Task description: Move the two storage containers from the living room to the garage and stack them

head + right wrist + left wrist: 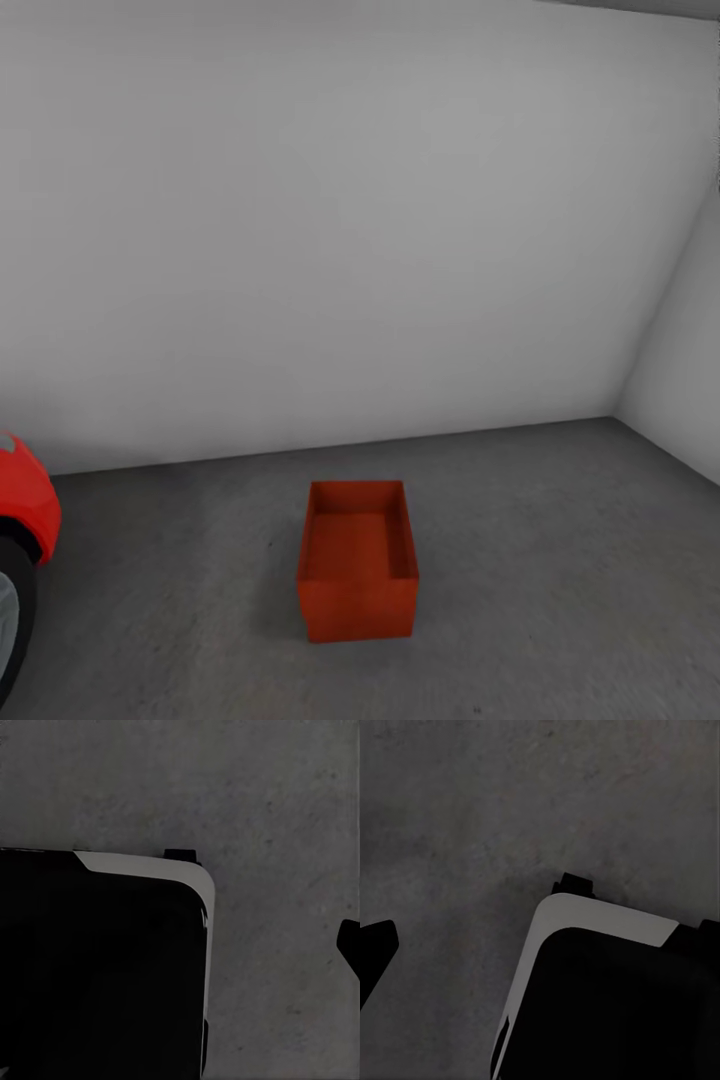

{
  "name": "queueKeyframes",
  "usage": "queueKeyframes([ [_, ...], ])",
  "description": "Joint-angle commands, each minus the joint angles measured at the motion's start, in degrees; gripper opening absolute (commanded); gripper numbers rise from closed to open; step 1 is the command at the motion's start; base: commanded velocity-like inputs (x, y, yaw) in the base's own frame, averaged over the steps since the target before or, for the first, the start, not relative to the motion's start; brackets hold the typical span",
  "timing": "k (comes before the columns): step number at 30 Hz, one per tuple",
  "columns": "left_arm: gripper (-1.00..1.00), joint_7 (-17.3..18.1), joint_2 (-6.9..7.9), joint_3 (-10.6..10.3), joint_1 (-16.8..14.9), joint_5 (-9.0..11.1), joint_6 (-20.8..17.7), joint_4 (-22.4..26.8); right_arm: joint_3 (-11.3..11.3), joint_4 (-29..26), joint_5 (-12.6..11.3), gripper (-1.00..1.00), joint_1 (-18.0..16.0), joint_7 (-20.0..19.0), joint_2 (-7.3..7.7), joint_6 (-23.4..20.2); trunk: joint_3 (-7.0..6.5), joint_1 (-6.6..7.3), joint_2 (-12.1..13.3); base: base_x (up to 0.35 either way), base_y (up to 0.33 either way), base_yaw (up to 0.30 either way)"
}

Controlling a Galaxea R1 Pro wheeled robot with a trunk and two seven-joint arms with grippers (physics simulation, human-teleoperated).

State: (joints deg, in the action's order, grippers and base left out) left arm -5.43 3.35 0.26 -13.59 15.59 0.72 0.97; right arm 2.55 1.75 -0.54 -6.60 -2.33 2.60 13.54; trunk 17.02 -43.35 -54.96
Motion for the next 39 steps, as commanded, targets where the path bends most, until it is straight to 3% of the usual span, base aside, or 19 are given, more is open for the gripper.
queueKeyframes([
  [1, 1.00, -0.10, -0.01, 0.00, -0.03, 0.23, 0.07, 0.00, 0.23, 0.19, -0.07, 1.00, -0.08, 0.02, -0.04, 0.34, -0.03, 0.00, -0.04, 0.000, 0.000, 0.000],
  [39, 1.00, -0.10, -0.01, 0.00, -0.03, 0.24, 0.07, 0.00, 0.25, 0.19, -0.42, 1.00, -0.08, 0.48, -0.38, 0.34, -3.56, 0.00, -0.04, 0.000, 0.000, 0.000],
])
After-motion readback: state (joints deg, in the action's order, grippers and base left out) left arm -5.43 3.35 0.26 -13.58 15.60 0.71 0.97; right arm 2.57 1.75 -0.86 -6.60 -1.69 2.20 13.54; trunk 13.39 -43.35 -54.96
